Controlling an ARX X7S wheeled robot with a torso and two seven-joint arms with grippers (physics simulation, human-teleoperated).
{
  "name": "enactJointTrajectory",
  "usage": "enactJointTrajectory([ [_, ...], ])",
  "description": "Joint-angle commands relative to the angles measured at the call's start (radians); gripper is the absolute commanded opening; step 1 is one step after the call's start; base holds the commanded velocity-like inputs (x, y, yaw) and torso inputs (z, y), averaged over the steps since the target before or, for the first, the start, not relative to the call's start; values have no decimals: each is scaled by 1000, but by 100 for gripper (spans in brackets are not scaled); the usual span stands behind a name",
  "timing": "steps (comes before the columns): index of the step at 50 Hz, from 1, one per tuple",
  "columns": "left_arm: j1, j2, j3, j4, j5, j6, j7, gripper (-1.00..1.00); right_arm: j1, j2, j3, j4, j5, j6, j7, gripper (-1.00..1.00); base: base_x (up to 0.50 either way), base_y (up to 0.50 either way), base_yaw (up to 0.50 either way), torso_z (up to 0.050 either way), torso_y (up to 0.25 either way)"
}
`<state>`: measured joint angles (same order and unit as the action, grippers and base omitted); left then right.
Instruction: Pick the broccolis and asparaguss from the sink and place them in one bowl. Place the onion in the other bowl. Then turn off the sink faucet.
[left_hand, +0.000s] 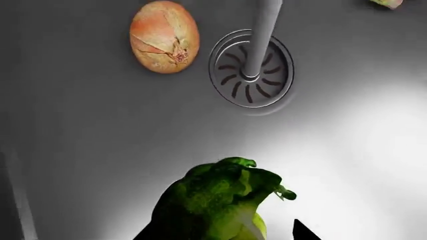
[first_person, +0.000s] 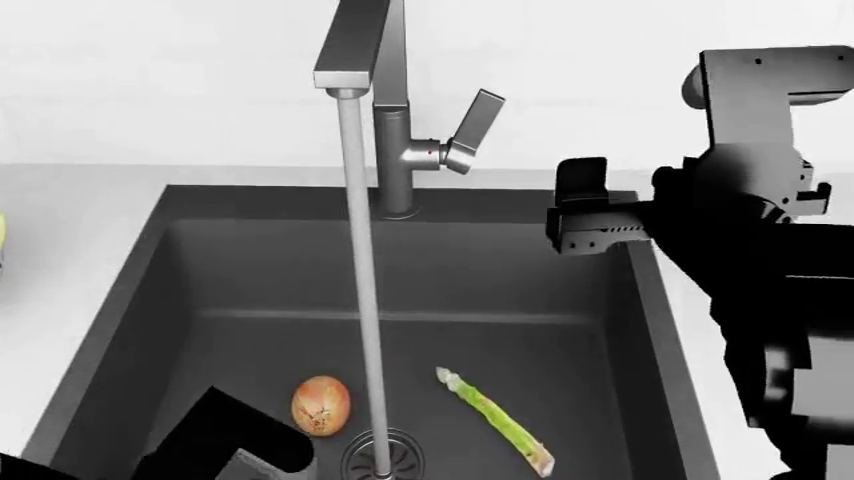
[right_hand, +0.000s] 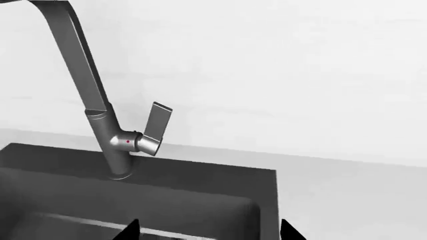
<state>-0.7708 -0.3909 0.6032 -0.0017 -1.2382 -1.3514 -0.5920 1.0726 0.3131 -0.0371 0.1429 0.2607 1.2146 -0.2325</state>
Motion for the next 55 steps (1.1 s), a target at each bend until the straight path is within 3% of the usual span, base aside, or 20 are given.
enactJointTrajectory([
  [1,20,-58,-111,211,-85,72,-31,-100,35,4,-144,70,26,66,-112,100,0,0,0,0,0],
  [7,55,-68,-214,281,-187,110,-123,-100,69,-8,-207,139,36,79,-158,100,0,0,0,0,0],
  [10,47,-105,-219,362,-97,173,-57,-100,90,-22,-259,190,46,86,-201,100,0,0,0,0,0],
  [15,62,-113,-326,381,-294,190,-81,-100,122,-40,-354,266,39,72,-253,100,0,0,0,0,0],
  [16,65,-127,-325,423,-266,195,-50,-100,130,-35,-413,276,33,56,-290,100,0,0,0,0,0],
  [18,58,-151,-321,494,-194,211,-6,-100,131,-47,-401,311,39,39,-295,100,0,0,0,0,0],
  [19,56,-186,-290,582,-49,249,40,-100,134,-48,-419,337,38,13,-316,100,0,0,0,0,0],
  [20,53,-185,-327,514,-199,225,-49,-100,143,-54,-438,381,31,-13,-332,100,0,0,0,0,0],
  [21,51,-185,-331,514,-271,225,-63,-100,146,-56,-439,395,31,-24,-336,100,0,0,0,0,0],
  [27,26,-224,-386,531,-429,243,-110,-100,200,-85,-559,571,-8,-120,-432,100,0,0,0,0,0],
  [37,-52,-253,-395,556,-299,244,-108,-100,242,-129,-611,715,-26,-194,-487,100,0,0,0,0,0],
  [49,-67,-264,-413,547,-305,260,-126,-100,264,-182,-632,870,-35,-287,-519,100,0,0,0,0,0],
  [55,-70,-271,-409,516,-262,268,-77,-100,249,-185,-633,870,-31,-286,-517,100,0,0,0,0,0],
])
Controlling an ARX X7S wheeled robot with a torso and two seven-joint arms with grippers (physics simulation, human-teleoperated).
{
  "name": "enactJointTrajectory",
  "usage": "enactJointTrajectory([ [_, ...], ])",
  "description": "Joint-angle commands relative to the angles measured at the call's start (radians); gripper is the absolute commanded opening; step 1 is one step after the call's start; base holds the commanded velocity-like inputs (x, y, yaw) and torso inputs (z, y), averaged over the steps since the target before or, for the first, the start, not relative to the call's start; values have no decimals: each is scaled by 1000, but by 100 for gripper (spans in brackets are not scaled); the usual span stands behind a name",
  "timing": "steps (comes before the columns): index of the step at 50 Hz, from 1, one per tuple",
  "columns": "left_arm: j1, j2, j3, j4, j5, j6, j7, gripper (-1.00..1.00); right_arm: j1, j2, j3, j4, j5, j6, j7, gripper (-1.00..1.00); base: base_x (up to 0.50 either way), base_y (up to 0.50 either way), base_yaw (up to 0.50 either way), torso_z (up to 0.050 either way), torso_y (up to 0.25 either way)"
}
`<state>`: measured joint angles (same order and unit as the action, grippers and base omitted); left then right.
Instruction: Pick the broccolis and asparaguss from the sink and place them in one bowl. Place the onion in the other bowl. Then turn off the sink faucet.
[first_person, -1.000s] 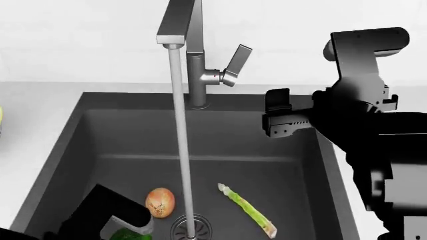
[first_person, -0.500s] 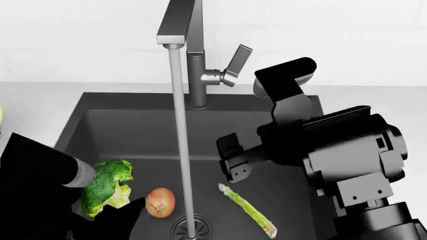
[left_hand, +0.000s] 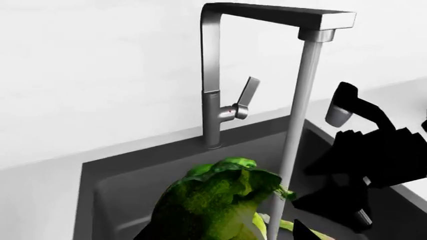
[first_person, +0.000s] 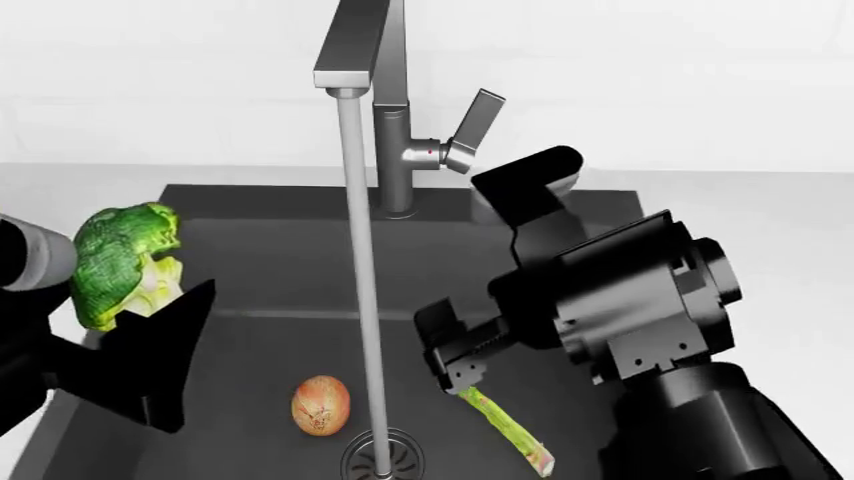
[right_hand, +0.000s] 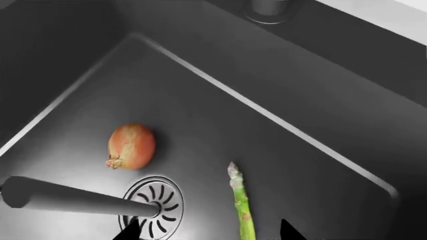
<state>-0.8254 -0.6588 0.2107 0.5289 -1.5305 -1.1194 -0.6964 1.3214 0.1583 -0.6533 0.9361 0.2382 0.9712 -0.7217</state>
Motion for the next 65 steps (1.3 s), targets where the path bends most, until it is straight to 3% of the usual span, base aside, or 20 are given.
enactJointTrajectory([
  [1,-15,-3,-15,-21,34,36,31,-100,1,-31,-18,80,-9,-45,-28,100,0,0,0,0,0],
  [12,30,-14,-8,-7,117,70,95,-100,13,-55,-58,149,-36,-84,-35,100,0,0,0,0,1],
  [23,186,-16,20,6,309,186,220,-100,13,-74,-48,214,-31,-138,-19,100,0,0,0,0,-82],
  [48,140,35,80,-69,394,219,272,-100,2,-33,-46,142,-24,-91,17,100,0,0,0,0,-121],
  [65,150,63,134,-142,502,294,349,-100,45,-83,-56,331,-35,-198,-6,100,0,0,0,0,-103],
])
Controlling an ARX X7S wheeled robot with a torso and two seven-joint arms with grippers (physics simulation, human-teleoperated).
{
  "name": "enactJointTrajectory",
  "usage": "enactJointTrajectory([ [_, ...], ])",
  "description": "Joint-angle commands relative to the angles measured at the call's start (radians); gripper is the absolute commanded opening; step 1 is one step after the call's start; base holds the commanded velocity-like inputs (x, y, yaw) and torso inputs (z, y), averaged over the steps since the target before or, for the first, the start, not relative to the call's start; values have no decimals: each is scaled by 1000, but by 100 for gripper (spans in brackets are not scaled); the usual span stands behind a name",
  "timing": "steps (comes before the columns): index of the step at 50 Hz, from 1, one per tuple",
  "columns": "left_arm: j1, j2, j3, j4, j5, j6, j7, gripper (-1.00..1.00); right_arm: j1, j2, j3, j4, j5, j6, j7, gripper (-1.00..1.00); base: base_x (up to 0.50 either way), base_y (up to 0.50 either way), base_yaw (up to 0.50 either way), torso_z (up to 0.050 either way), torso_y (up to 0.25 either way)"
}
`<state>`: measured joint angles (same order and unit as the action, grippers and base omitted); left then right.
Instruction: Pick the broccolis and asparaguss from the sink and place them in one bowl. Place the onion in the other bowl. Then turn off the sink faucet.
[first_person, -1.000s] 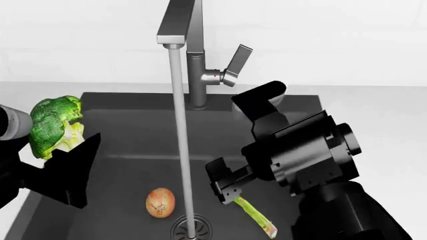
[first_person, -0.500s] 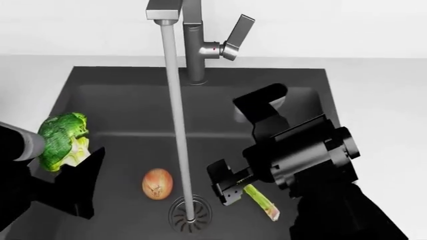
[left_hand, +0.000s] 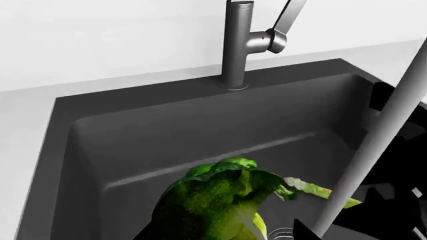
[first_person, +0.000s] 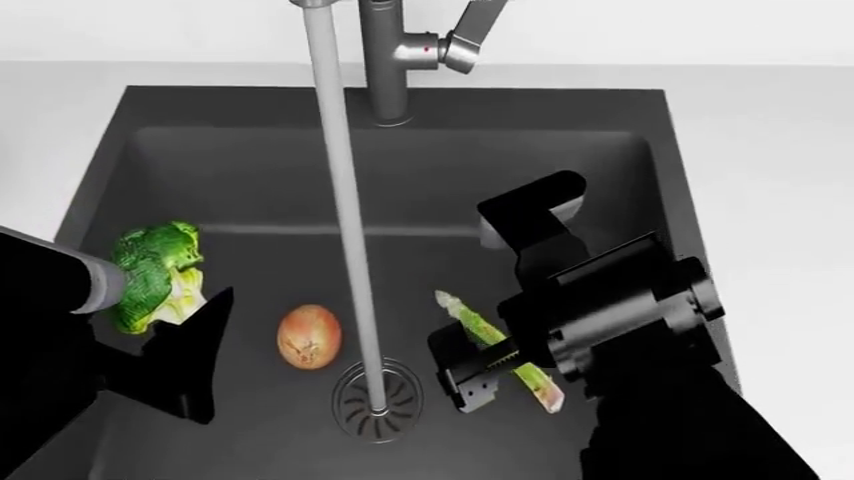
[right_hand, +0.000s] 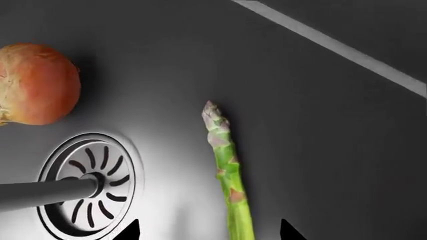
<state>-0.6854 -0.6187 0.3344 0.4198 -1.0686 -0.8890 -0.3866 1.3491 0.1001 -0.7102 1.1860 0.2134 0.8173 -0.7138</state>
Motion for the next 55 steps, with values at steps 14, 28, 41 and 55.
enactJointTrajectory([
  [14,14,26,24,-37,57,75,47,-100,10,-21,2,78,-7,-48,-11,100,0,0,0,0,-104],
  [28,104,-27,-19,72,2,75,-4,-100,-28,40,-25,-199,-14,83,24,-100,0,0,0,0,-32],
  [41,209,-108,-95,184,-86,86,-50,-100,-23,58,-27,-289,-7,130,29,-100,0,0,0,0,0],
  [55,-124,-85,-83,121,-436,-100,-295,-100,-37,77,-14,-338,9,160,38,-100,0,0,0,0,50],
])
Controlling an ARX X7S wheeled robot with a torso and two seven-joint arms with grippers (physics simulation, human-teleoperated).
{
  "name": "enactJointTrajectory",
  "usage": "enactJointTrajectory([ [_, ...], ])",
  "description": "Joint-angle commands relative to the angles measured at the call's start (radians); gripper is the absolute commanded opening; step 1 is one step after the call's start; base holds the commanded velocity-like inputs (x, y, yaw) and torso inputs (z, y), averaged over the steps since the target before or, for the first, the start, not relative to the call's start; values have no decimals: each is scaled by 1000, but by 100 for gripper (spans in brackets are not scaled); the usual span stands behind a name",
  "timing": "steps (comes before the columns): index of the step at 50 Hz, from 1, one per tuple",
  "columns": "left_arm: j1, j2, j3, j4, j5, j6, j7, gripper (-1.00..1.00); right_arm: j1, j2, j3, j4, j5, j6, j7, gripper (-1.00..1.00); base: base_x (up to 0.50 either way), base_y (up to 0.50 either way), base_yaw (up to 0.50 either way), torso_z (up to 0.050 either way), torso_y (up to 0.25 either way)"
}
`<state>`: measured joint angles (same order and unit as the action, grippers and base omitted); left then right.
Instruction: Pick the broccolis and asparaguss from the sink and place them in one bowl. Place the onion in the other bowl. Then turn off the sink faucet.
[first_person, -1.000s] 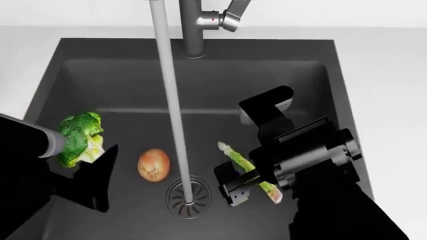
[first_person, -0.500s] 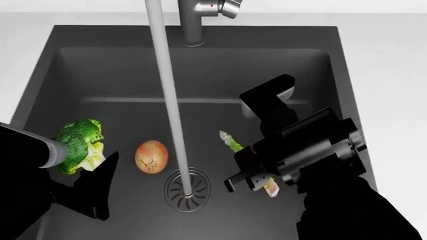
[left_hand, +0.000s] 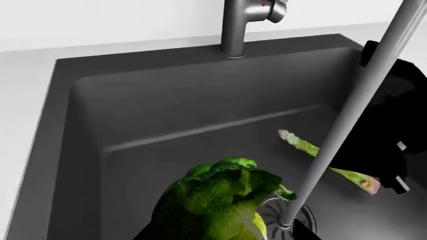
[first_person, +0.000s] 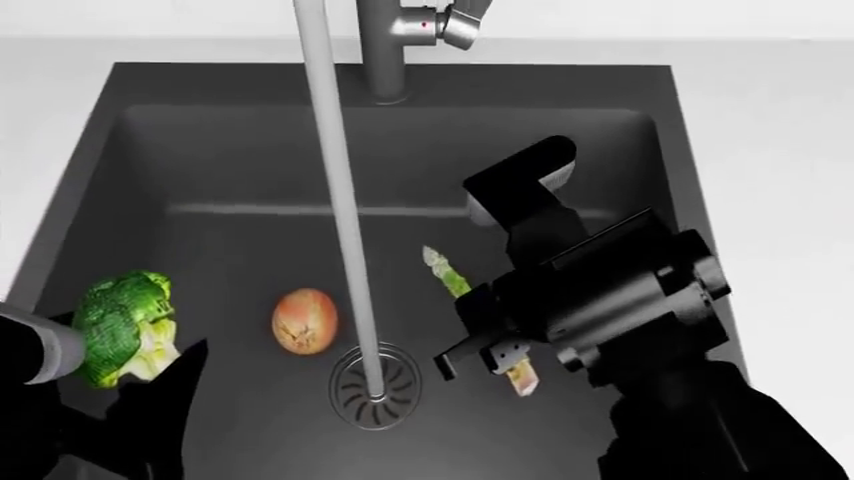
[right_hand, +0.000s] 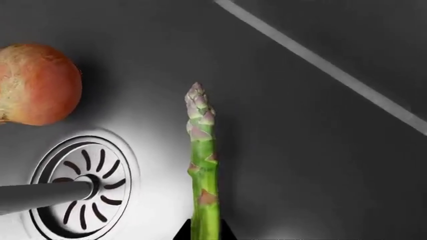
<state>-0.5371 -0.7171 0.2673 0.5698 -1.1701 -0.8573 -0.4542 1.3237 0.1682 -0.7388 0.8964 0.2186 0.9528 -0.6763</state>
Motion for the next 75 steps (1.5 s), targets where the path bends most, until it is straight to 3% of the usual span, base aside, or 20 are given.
enactJointTrajectory([
  [1,-333,20,-8,-49,-396,-156,-274,-100,-16,11,17,-59,7,30,1,-100,0,0,0,0,141],
  [8,-373,19,-3,-56,-448,-170,-314,-100,-29,23,30,-95,17,47,13,-100,0,0,0,0,170],
  [17,-321,19,-6,-36,-399,-147,-285,-100,-30,39,56,-153,31,80,38,-100,0,0,0,0,170],
  [29,-298,20,1,-62,-329,-126,-238,-100,-186,127,298,-672,99,313,267,-100,0,0,0,0,170],
  [34,-296,16,-2,-78,-316,-119,-222,-100,-274,164,373,-992,120,399,343,-100,0,0,0,0,137],
  [39,-288,15,-1,-89,-288,-108,-202,-100,-264,155,499,-1244,137,550,419,-100,0,0,0,0,135],
  [44,-267,6,9,-104,-213,-86,-158,-100,-297,178,607,-1486,135,584,469,-100,0,0,0,0,135],
  [47,-264,9,12,-104,-197,-79,-159,-100,-333,194,654,-1574,238,617,522,-100,0,0,0,0,134],
  [48,-262,9,13,-103,-195,-78,-160,-100,-338,206,683,-1579,324,617,597,-100,0,0,0,0,113],
  [51,-262,6,12,-101,-197,-79,-158,-100,-383,309,779,-1517,774,617,1041,-100,0,0,0,0,96],
  [55,-267,6,12,-96,-207,-82,-168,-100,-410,347,833,-1536,1037,611,1214,-100,0,0,0,0,90],
  [57,-269,6,11,-97,-207,-82,-169,-100,-419,364,843,-1551,1091,605,1259,-100,0,0,0,1,91],
  [58,-268,6,11,-96,-206,-81,-168,-100,-447,376,856,-1597,1078,552,1211,-100,0,0,0,0,90],
  [64,-263,2,7,-82,-187,-67,-168,-100,-508,393,935,-1635,1224,565,1349,-100,0,0,0,0,30],
  [75,-227,-2,6,-67,-139,-32,-153,-100,-608,429,894,-1710,1063,459,1230,-100,0,0,0,0,0],
])
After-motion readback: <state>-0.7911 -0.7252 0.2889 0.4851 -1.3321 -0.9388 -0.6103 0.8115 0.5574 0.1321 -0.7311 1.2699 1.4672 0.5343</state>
